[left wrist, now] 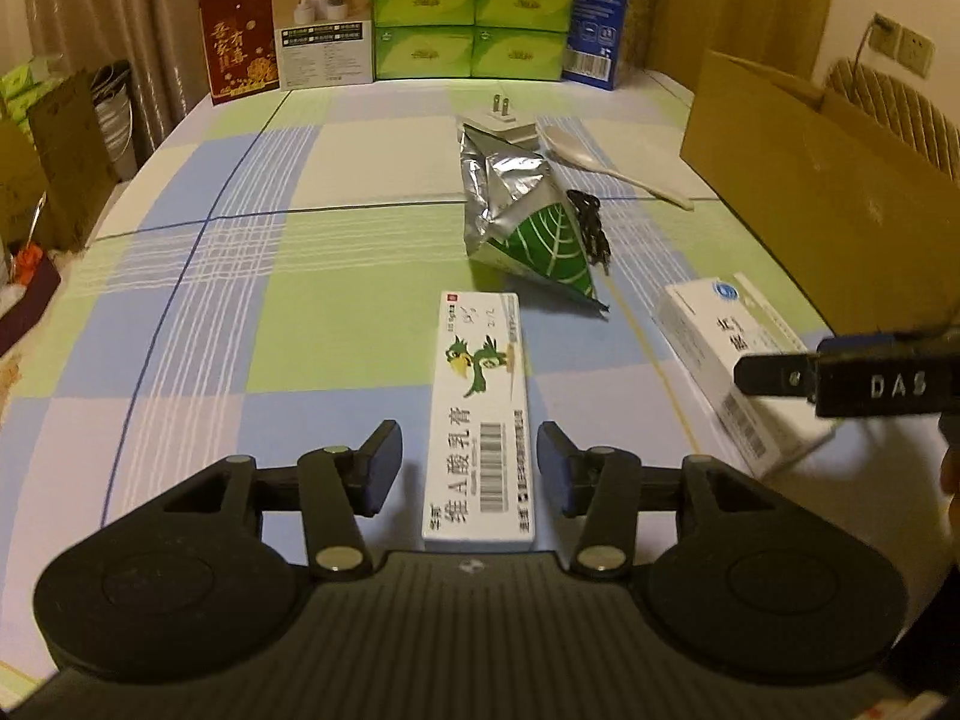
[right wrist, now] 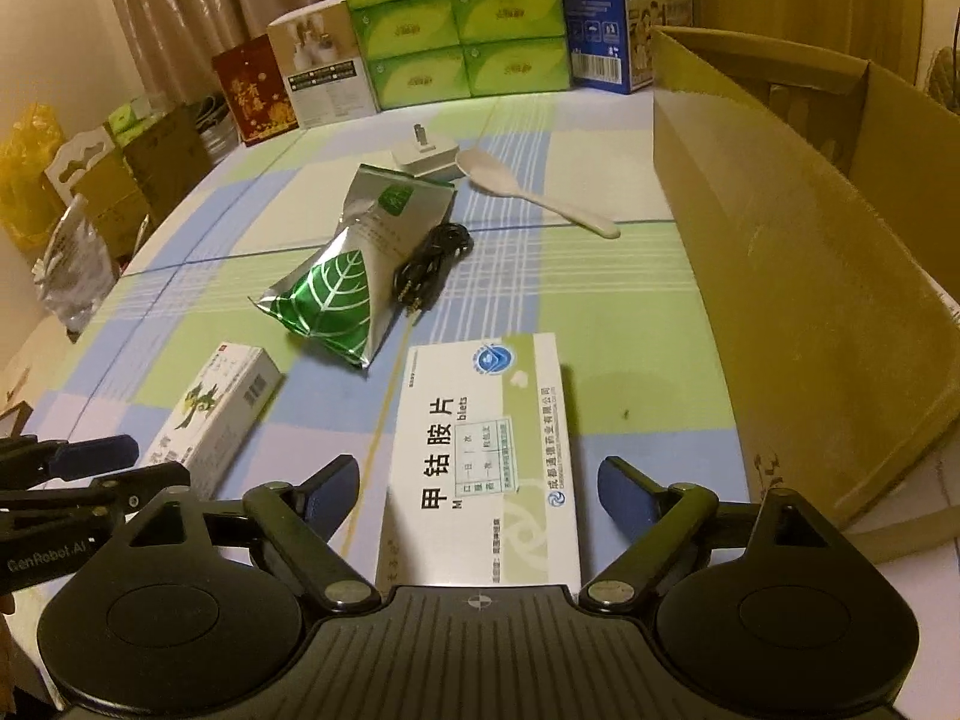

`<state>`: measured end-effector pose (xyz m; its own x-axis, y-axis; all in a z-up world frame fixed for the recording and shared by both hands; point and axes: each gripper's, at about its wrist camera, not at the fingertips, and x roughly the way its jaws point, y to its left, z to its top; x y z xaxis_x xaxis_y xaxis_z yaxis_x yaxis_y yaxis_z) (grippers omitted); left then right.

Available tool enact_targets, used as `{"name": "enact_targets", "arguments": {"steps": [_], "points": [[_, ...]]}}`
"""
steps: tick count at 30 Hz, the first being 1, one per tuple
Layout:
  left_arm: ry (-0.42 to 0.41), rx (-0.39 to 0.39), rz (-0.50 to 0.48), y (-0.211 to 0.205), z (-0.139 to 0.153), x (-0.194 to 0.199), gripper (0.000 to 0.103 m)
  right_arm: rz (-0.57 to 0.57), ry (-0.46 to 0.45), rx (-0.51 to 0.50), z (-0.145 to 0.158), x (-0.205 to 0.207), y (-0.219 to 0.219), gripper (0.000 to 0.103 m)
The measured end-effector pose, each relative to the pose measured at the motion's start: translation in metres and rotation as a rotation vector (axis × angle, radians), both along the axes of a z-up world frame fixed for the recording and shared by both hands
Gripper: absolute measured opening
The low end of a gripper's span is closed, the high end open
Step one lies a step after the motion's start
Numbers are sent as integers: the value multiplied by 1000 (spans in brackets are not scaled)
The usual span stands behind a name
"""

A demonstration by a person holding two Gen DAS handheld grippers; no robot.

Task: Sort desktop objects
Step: 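Lift and carry both white boxes over the cardboard box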

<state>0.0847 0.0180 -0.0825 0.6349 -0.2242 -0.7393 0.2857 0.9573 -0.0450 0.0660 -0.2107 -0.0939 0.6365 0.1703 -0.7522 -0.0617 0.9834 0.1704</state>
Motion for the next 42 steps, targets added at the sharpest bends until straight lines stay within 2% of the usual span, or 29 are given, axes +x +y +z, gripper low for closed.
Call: {"name": "enact_targets", "arguments": {"steps": [9,14,23,25,27,28,32,34,38,42], "points": [[11,-22,-15,-10,-9,17,46,5,5,-42,-12,10,3,84],[18,5,-18,-18,-15,26,46,17,6,-101,-17,12,8,84],[33,19,-14,-21,-19,30,42,41,13,-109,-19,14,11,84],[32,18,-10,-20,-19,30,41,42,11,-113,-18,13,12,82],[30,20,-8,-20,-19,30,39,45,5,-125,-17,13,13,70],[29,24,-9,-20,-19,30,39,45,5,-131,-17,13,13,69],[25,34,-8,-21,-19,30,38,45,5,-130,-17,13,14,68],[22,39,-6,-21,-19,30,33,45,5,-130,-17,13,14,68],[27,2,-1,-18,-17,29,33,39,-9,-116,-15,12,14,68],[0,1,2,-18,-11,27,33,31,-34,-113,-10,10,14,68]]}}
